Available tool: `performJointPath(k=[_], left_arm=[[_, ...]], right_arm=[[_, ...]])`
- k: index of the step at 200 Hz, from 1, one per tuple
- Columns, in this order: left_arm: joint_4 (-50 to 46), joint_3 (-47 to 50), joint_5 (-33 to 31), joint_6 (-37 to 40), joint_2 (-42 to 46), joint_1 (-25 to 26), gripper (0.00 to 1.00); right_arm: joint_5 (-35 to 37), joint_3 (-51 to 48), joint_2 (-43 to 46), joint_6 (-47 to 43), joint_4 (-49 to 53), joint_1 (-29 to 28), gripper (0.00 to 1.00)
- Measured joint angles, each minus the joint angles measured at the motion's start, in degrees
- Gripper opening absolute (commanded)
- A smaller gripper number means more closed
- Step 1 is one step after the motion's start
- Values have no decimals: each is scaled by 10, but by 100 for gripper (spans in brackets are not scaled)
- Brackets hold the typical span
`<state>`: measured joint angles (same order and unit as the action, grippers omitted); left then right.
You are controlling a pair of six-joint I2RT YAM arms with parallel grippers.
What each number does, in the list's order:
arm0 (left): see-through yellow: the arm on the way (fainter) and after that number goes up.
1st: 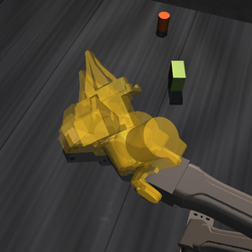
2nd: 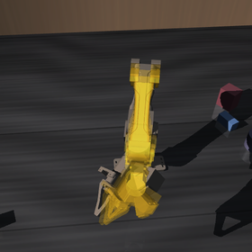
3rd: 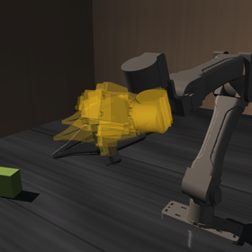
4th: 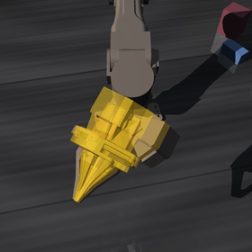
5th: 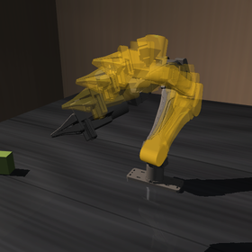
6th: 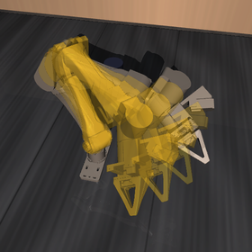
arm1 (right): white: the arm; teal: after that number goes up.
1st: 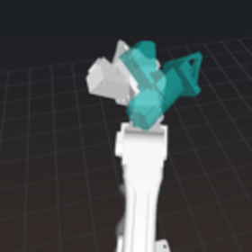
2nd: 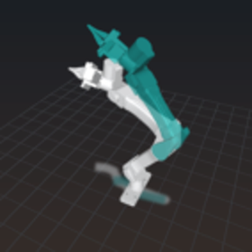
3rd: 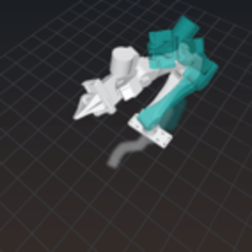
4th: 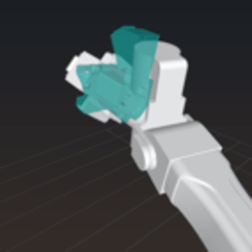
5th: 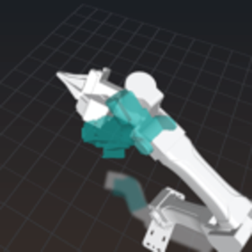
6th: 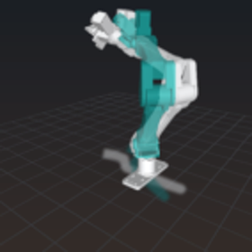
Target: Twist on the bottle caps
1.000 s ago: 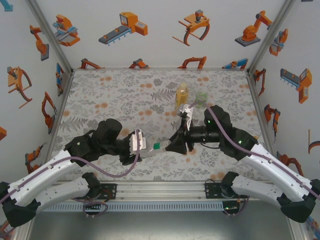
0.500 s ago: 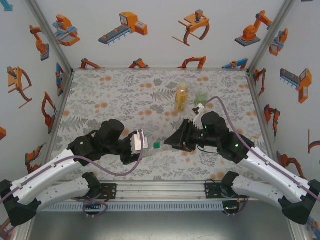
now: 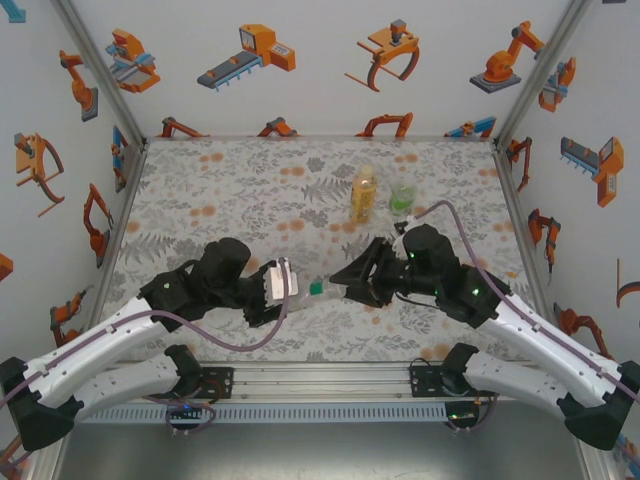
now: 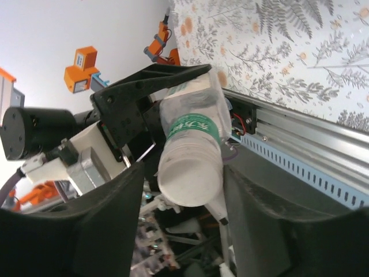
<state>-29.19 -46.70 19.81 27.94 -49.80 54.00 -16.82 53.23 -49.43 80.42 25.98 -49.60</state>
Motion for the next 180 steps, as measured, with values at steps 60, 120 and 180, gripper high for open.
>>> performJointPath(k=[60,120,180], left_arm=[[26,0,12,0,2,1,1],[26,0,26,-1,14,2,1],[26,0,45,-5,23,3,1]], right_arm=[[11,58,5,-203,8,-1,75],[-42,99,5,-534,8,-1,70],[-172,152,-30,-913,63,-1,66]])
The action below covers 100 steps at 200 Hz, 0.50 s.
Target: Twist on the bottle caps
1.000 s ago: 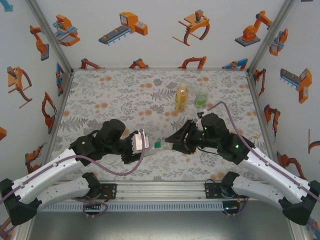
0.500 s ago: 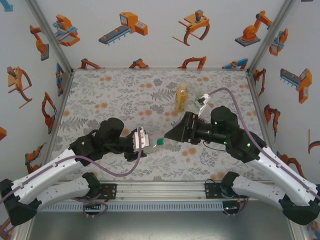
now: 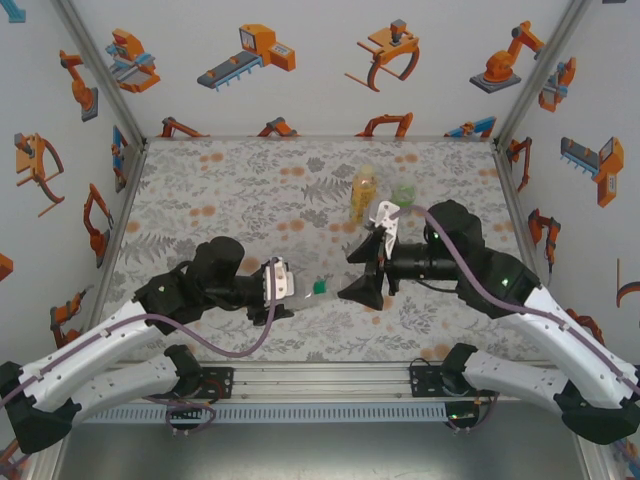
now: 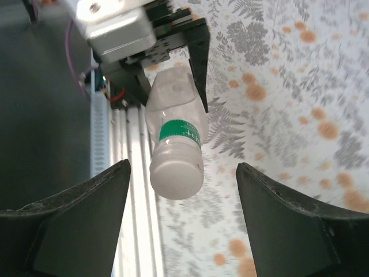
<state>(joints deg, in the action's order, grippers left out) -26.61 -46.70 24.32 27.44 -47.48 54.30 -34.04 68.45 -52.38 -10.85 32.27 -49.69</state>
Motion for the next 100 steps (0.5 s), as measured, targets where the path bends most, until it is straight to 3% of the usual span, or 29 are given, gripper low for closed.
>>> performJointPath(k=[46,100], left_arm=[[0,0,9,-7,11,0,1],[0,0,11,-12,12,0,1]], right_arm=[[-59,0,0,-175,21,0,61],[-85,-15,-8,-225,3,0,55]])
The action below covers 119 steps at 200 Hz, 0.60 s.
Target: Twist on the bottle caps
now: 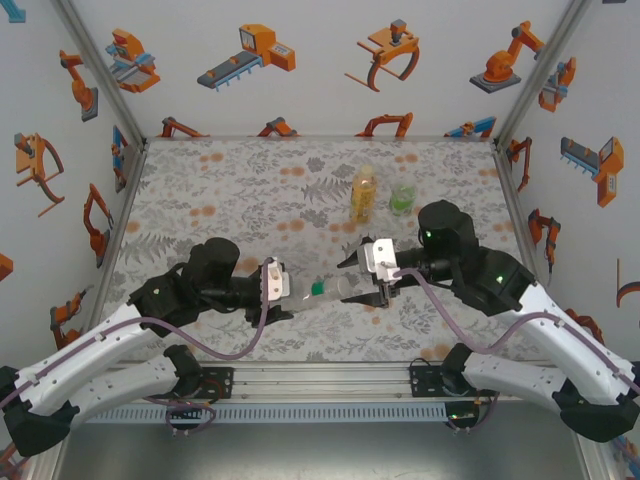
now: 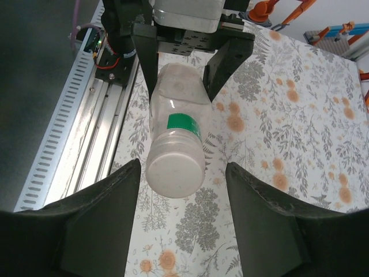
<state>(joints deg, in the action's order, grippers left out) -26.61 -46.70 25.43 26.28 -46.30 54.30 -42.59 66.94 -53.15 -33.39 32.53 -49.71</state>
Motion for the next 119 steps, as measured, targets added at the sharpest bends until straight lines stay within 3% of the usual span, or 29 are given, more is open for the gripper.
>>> performJointPath(k=[71,119], left_arm=[[0,0,0,-1,0,0,1],[0,0,-1,-2,0,0,1]], right_arm=[[-3,-21,0,-10,-12,0,46],[-5,-24,3,-7,-15,0,33]])
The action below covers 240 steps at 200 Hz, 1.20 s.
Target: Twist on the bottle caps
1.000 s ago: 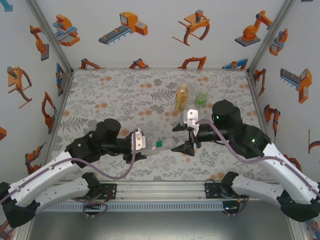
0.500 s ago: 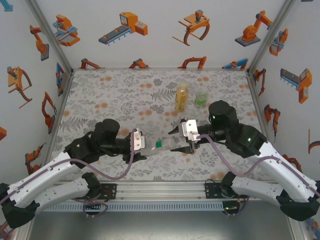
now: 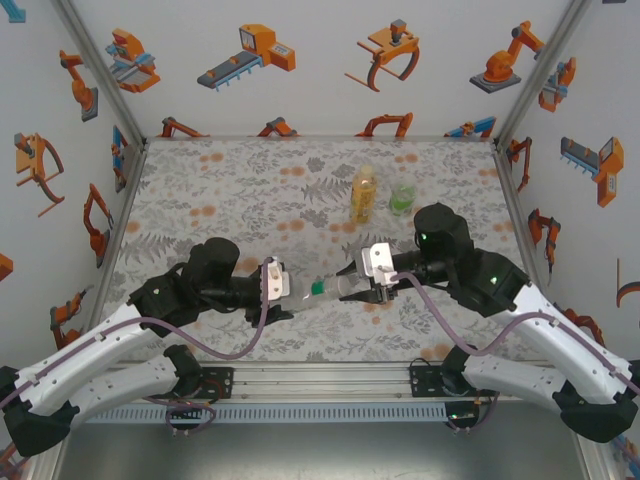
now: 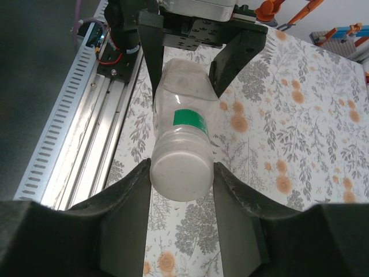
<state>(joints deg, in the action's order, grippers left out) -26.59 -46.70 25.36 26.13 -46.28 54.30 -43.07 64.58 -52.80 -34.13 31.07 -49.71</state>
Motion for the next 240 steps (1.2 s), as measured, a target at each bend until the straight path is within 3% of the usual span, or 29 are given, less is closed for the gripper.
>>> performJointPath(k=[33,58,83,117,162,203,227,240], left_arm=[[-1,0,0,0,0,0,1],[-4,0,0,0,0,1,1],[-5,6,-10,0,-1,1,1],[0,15,-34,0,-8,1,1],[0,15,-50,1,-23,1,1],[-8,15,-50,2,-29,1,1],[-8,15,-49,2,-29,1,1],[-9,15,-48,2,-29,1,1]], right_arm=[[7,-21,14,59,-28,0,25],[25,-54,34,174,-74,0,20],[80,-112,64,349,-143,0,8],[195,-167,92,653,-179,-4,2],[271,-165,79,990,-117,-3,5],[282,-173,81,1195,-73,-3,7],[282,-176,85,1251,-65,-3,20],[282,-176,84,1258,-62,-3,35]])
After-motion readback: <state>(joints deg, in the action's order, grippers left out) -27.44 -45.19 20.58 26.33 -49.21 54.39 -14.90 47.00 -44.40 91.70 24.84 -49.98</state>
